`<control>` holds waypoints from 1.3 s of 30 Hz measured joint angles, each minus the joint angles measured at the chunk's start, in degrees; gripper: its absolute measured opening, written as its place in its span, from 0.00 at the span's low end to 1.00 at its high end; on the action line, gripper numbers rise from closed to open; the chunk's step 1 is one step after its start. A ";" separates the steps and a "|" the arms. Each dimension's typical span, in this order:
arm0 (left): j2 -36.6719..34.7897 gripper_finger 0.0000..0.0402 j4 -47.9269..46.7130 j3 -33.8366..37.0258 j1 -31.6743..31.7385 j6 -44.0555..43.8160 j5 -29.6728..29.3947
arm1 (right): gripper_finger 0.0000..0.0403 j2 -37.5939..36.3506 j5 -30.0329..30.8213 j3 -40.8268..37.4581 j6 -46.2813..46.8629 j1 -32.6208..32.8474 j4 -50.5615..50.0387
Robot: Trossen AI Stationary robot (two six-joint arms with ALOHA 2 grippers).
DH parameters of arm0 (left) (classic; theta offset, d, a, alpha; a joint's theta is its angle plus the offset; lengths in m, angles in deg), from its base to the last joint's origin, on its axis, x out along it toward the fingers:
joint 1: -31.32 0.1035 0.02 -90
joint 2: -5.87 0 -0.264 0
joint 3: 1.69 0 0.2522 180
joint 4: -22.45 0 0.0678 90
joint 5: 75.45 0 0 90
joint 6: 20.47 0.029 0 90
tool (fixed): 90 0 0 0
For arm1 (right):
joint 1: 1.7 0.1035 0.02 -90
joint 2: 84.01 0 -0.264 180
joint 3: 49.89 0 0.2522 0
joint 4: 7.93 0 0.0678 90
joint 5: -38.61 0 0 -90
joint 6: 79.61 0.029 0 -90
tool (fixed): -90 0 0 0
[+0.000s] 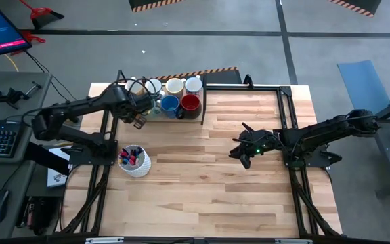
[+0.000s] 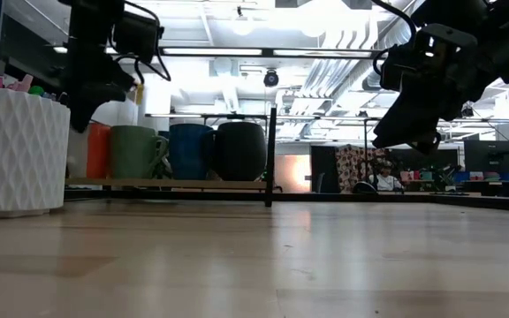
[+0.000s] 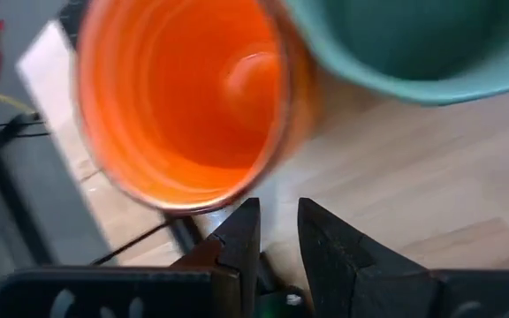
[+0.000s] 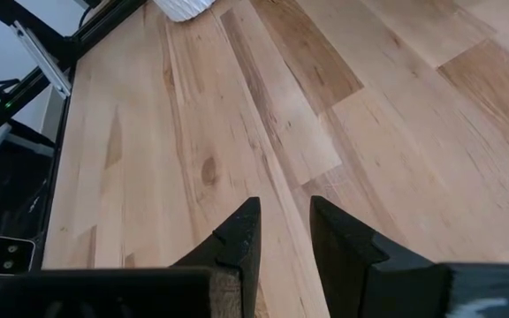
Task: Place coffee mugs
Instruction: Adjust the orange mug on the shelf, then return to Home Position
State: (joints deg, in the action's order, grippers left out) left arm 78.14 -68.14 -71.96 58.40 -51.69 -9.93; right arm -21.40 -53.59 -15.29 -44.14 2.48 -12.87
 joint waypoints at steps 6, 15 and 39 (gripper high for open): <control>-1.52 0.17 -0.13 -4.24 -2.08 1.88 5.96 | 0.20 0.00 0.00 0.00 -0.97 0.00 -0.02; -3.93 0.17 2.74 -16.00 -10.31 1.77 12.13 | 0.20 0.00 1.32 0.00 -2.63 0.00 -0.02; -4.19 0.17 40.48 -5.05 -44.58 0.37 19.53 | 0.20 0.00 2.41 0.00 -1.03 -0.02 -1.27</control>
State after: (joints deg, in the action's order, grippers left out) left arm 73.94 -27.66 -77.01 13.82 -51.32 9.60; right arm -21.40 -51.18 -15.29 -45.16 2.46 -14.14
